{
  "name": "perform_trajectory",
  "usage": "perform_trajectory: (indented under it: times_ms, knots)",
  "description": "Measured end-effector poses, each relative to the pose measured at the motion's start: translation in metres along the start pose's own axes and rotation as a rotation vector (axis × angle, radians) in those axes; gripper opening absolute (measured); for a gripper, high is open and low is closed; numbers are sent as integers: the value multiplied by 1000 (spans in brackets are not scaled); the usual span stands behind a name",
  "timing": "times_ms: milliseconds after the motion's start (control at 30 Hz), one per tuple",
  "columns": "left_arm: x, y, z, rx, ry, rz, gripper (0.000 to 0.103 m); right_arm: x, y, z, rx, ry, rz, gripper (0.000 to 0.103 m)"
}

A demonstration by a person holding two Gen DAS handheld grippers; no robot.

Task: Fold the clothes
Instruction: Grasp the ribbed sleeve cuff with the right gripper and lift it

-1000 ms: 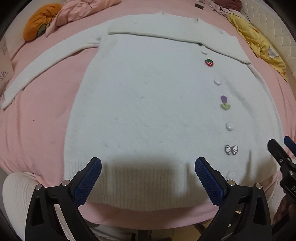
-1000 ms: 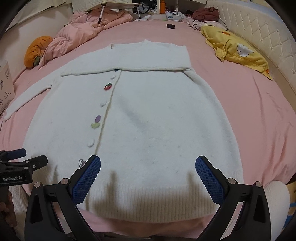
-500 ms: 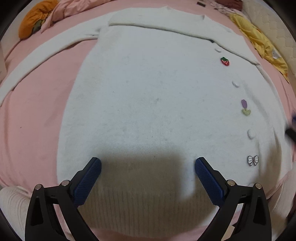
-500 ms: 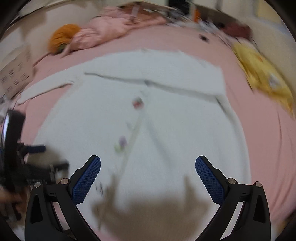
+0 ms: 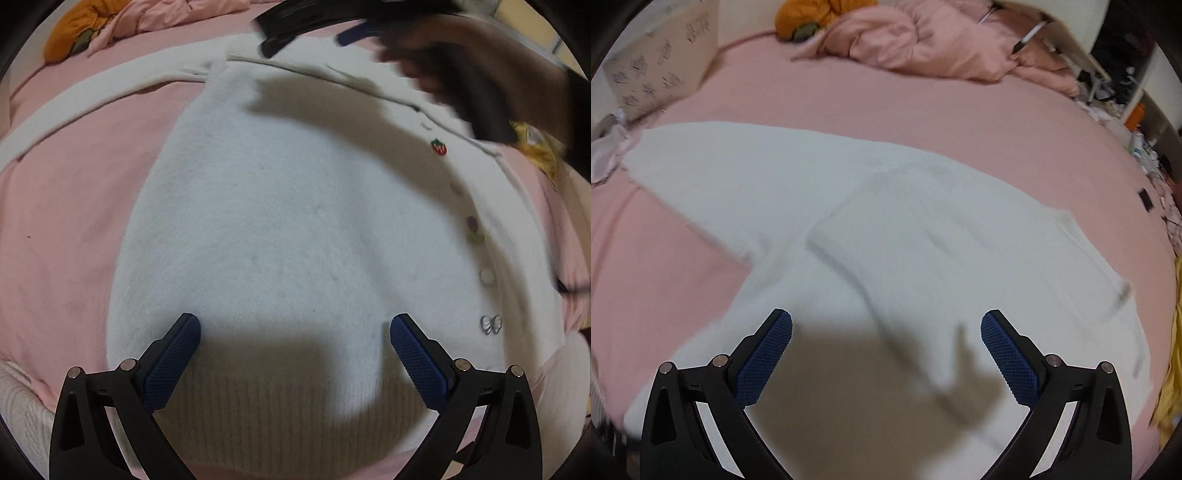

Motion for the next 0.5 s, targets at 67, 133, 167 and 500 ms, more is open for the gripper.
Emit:
perform_trajectory:
  times_ms: [67, 133, 167, 500]
  knots:
    - [1, 3, 1, -6, -4, -10, 102, 19, -7, 9, 11, 53, -5, 102]
    - [2, 4, 2, 2, -7, -5, 102, 35, -13, 12, 28, 105, -12, 102]
    - [3, 3, 2, 10, -9, 1, 102, 42, -17, 8, 49, 123, 12, 102]
    - [0, 13, 6, -44, -14, -53, 102, 7, -73, -28, 263, -3, 66, 11]
Point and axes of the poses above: each gripper's, at about its wrist camera, not at the fingertips, and x roughly the way its jaws point, y to its left, z to its top, the point moved 5 cm from there along x, roughly the way its jaws point, and after that the axes turned 15 degrees about -x, right-handed, at the moved point
